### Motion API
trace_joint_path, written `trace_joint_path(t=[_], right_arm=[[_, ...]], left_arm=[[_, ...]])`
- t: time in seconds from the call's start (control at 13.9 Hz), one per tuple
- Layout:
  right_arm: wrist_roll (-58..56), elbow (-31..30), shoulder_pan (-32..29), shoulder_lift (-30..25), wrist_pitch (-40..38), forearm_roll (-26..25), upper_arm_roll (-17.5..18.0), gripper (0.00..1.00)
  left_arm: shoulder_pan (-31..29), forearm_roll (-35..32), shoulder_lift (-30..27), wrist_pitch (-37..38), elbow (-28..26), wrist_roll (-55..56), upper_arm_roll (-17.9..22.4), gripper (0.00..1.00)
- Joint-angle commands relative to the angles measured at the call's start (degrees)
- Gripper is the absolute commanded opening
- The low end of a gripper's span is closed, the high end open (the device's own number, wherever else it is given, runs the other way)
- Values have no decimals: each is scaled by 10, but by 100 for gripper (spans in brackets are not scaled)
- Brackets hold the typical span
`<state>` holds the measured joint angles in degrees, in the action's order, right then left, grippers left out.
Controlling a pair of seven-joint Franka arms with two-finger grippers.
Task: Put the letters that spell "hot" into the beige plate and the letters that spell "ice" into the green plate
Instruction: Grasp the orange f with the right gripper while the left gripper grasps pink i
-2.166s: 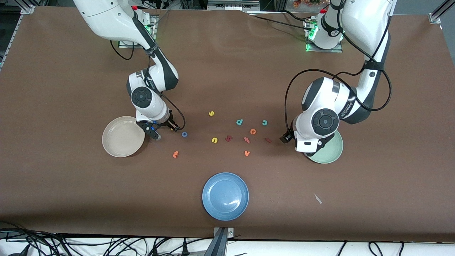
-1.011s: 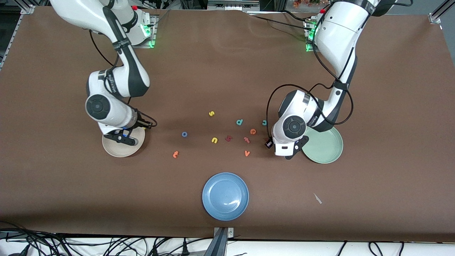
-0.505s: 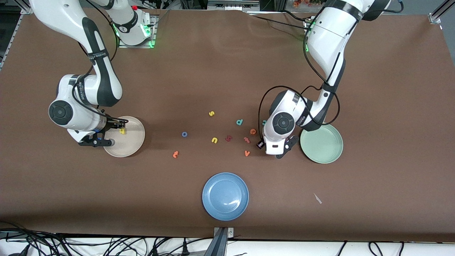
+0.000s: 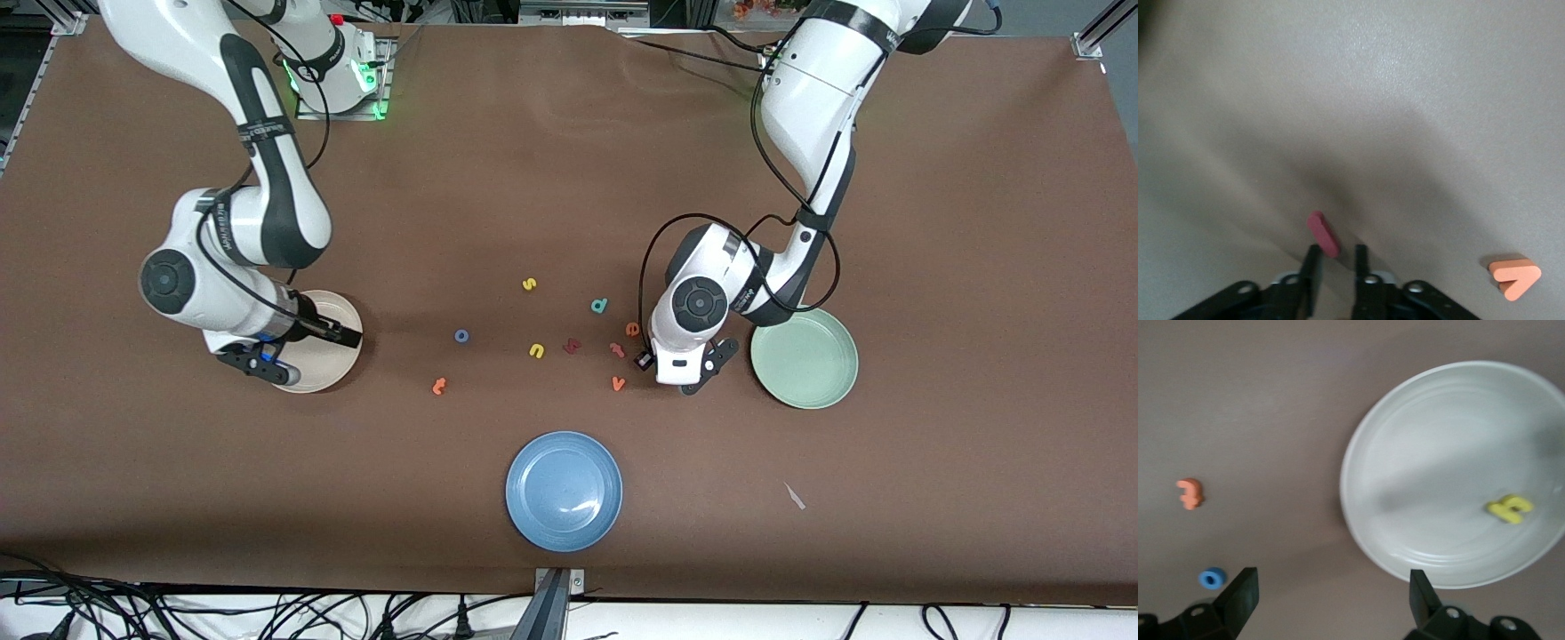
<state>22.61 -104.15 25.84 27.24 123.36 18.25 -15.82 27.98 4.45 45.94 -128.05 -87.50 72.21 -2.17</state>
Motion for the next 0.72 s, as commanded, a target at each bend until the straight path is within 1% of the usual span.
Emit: trace_joint_path(t=[0.0, 0.14, 0.36, 0.43, 0.51, 0.65], right_arm=[[29, 74, 2, 61, -2, 15, 22, 100], [44, 121, 6, 105, -1, 14, 39, 100], [109, 187, 18, 158, 0, 13, 40, 100], [120, 198, 19, 173, 8, 14, 41, 100], [125, 205, 19, 184, 20, 14, 41, 100], [136, 220, 31, 202, 35, 13, 41, 100]], left_arm=[[0, 3, 3, 5, 8, 6, 6, 12], [-1, 1, 4, 6, 3, 8, 8, 14], [-2, 1, 4, 7, 3, 9, 8, 15], [-1, 1, 4, 7, 3, 9, 9, 22], [-1, 1, 4, 7, 6, 9, 9, 24], [-2, 1, 4, 7, 6, 9, 9, 24]])
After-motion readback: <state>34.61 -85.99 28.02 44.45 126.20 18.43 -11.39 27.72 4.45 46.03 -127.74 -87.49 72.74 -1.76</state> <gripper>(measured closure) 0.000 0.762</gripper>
